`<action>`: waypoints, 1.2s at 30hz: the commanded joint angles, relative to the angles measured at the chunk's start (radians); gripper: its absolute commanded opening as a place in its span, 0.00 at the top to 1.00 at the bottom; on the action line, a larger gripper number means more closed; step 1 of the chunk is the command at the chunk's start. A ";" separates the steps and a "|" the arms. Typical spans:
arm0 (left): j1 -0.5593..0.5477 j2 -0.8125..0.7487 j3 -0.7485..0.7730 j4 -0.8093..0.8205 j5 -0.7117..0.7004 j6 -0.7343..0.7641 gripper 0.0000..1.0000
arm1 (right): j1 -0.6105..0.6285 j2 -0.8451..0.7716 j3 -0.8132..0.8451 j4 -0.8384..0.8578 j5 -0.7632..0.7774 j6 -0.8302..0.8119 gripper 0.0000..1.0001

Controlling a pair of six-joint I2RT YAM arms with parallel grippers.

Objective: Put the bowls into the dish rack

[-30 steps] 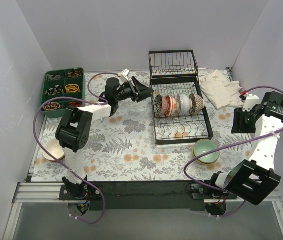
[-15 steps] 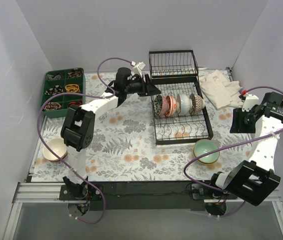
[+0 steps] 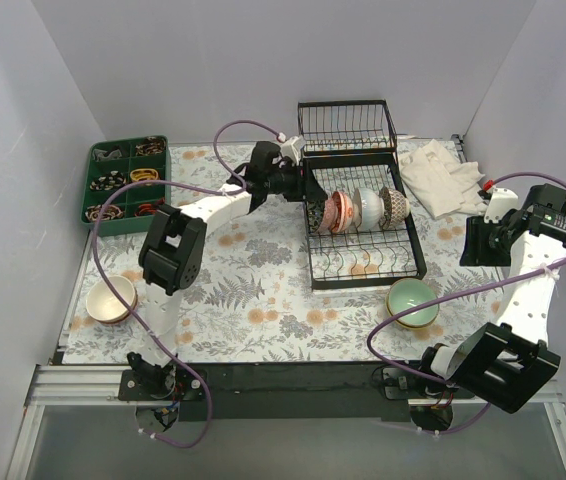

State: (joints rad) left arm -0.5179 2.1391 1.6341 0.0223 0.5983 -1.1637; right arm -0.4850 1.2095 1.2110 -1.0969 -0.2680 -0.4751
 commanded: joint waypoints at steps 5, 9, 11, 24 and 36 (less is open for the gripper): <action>-0.039 0.015 0.041 -0.044 -0.018 -0.010 0.61 | -0.004 -0.042 -0.021 0.020 -0.007 -0.003 0.47; -0.037 0.024 0.047 -0.064 -0.035 -0.022 0.76 | -0.004 -0.045 -0.025 0.022 -0.005 0.000 0.46; -0.039 0.022 0.050 -0.074 -0.038 -0.027 0.85 | -0.004 -0.041 -0.024 0.022 -0.004 -0.002 0.46; 0.027 -0.070 -0.166 0.173 0.133 -0.301 1.00 | -0.004 -0.022 -0.018 0.025 -0.004 0.001 0.46; 0.041 -0.062 -0.408 0.652 0.242 -0.697 1.00 | -0.004 -0.015 -0.015 0.022 0.006 0.007 0.46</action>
State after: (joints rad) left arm -0.4759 2.1059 1.2659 0.5644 0.7540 -1.7252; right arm -0.4850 1.1866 1.1816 -1.0920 -0.2615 -0.4740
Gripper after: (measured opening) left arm 0.053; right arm 0.535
